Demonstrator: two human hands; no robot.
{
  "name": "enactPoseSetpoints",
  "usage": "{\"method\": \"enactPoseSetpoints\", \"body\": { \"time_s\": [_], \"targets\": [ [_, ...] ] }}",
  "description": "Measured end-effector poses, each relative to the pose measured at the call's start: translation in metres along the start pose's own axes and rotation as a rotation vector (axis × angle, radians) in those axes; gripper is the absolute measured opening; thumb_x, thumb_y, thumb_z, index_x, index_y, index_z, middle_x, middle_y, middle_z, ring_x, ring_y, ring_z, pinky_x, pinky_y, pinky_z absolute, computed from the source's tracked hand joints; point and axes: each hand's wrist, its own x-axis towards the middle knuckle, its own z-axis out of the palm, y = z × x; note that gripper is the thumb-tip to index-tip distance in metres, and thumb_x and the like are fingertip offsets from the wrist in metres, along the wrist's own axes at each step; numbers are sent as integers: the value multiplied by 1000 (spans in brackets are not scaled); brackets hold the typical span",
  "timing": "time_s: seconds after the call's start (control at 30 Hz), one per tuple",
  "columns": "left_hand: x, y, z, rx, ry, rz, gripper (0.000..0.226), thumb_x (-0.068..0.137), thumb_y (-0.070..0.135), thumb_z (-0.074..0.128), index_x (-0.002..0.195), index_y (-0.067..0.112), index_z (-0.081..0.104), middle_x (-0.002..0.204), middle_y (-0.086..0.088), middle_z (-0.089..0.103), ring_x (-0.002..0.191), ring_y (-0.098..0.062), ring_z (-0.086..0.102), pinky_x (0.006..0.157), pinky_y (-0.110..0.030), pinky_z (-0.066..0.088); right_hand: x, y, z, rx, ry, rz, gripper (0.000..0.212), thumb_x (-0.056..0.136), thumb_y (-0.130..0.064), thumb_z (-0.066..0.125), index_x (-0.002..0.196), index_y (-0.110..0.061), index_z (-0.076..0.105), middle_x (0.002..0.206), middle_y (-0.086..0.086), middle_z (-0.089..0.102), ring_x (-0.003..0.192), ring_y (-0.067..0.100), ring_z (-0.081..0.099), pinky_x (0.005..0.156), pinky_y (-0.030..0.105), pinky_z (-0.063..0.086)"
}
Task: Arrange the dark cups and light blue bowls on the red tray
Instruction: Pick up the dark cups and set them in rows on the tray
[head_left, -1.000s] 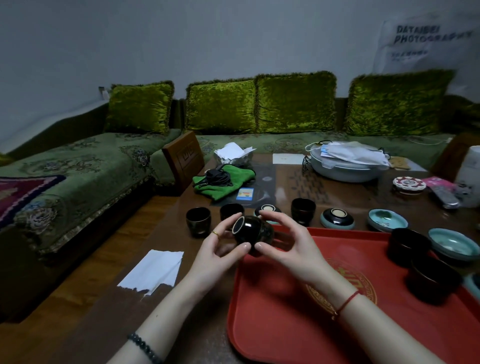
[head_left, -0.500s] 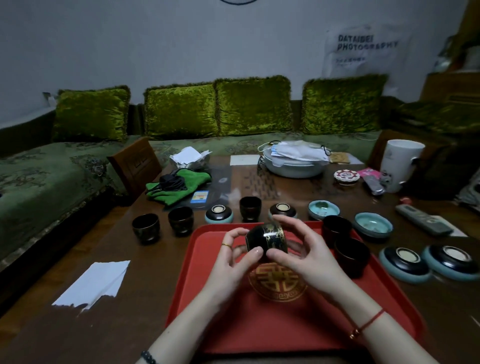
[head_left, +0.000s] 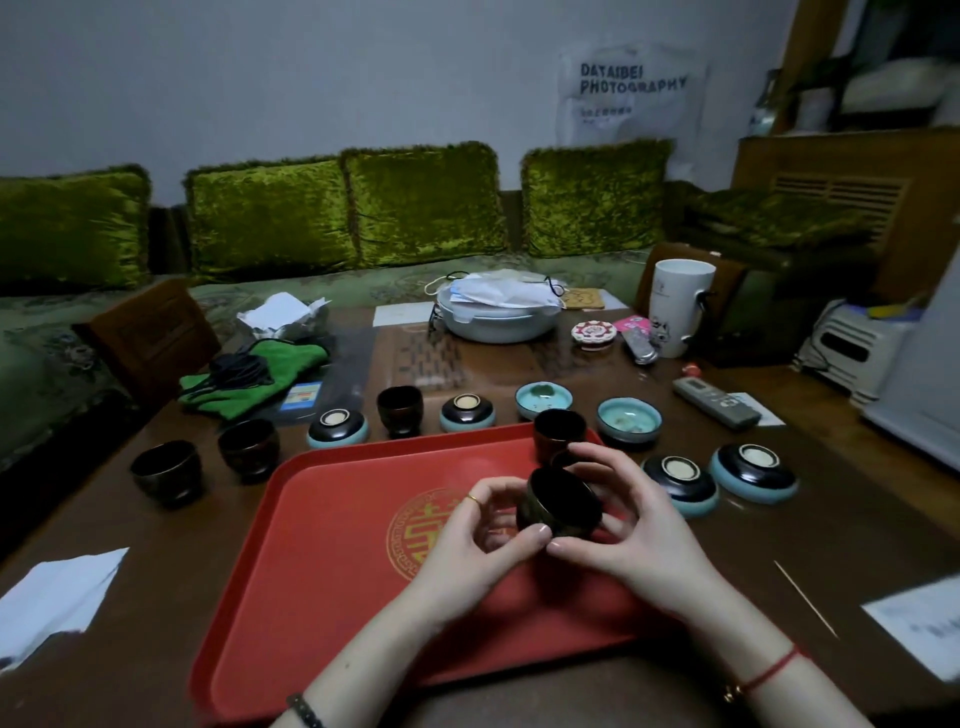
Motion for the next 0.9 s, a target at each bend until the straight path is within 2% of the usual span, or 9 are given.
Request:
{"method": "enactPoseSetpoints", "body": {
  "time_s": [0.07, 0.13, 0.3, 0.4, 0.53, 0.7, 0.83, 0.9],
  "targets": [
    [3, -3, 7, 40, -3, -9, 33, 77, 8, 68, 104, 20, 55, 102, 4, 65, 93, -4, 61, 84, -19, 49, -5, 5, -8, 9, 39, 11, 77, 51, 2, 84, 114, -29, 52, 113, 3, 59, 104, 4, 60, 87, 19, 50],
    [5, -5, 15, 46, -19, -18, 35, 76, 7, 69, 106, 19, 55, 100, 4, 66, 92, -4, 63, 83, -19, 50, -9, 10, -16, 9, 65, 14, 76, 51, 4, 83, 113, -27, 53, 112, 3, 60, 103, 3, 60, 84, 15, 49],
    [6, -10, 28, 91, -21, -11, 40, 73, 9, 73, 105, 23, 55, 98, 10, 68, 90, -6, 66, 82, -16, 49, -19, 16, -31, -98, 78, 14, 69, 52, -7, 85, 110, -31, 56, 114, -7, 63, 106, 2, 60, 83, 15, 49],
    [6, -9, 32, 169, -2, 22, 40, 70, 14, 76, 103, 26, 57, 99, 15, 67, 89, -2, 66, 79, -11, 47, -23, 20, -36, -141, 77, 27, 66, 54, -11, 85, 110, -32, 58, 111, -9, 66, 104, 3, 62, 87, 17, 49],
    [7, -9, 35, 248, -14, 23, 41, 69, 20, 77, 104, 26, 57, 103, 10, 68, 95, -2, 64, 87, -16, 49, -27, 26, -40, -151, 68, 59, 68, 54, -9, 85, 112, -31, 56, 113, -6, 66, 105, 3, 61, 88, 13, 47],
    [7, -8, 36, 294, -25, 27, 41, 69, 22, 77, 104, 24, 57, 102, 11, 69, 96, 5, 62, 87, -9, 45, -29, 27, -45, -207, 73, 97, 71, 53, -11, 86, 113, -32, 55, 114, -9, 64, 104, 0, 61, 92, 18, 47],
    [8, -8, 36, 350, -36, 35, 41, 69, 26, 77, 105, 24, 57, 102, 12, 69, 96, 9, 60, 87, -6, 43, -30, 24, -47, -307, 77, 82, 67, 53, -17, 86, 110, -36, 56, 109, -15, 65, 103, -7, 58, 91, 12, 43],
    [7, -8, 37, 360, -34, 33, 40, 69, 26, 77, 104, 25, 57, 101, 14, 68, 95, 11, 60, 84, -4, 41, -30, 23, -47, -331, 78, 83, 66, 54, -19, 86, 110, -37, 56, 110, -16, 64, 106, -7, 56, 93, 13, 41]
  ]
}}
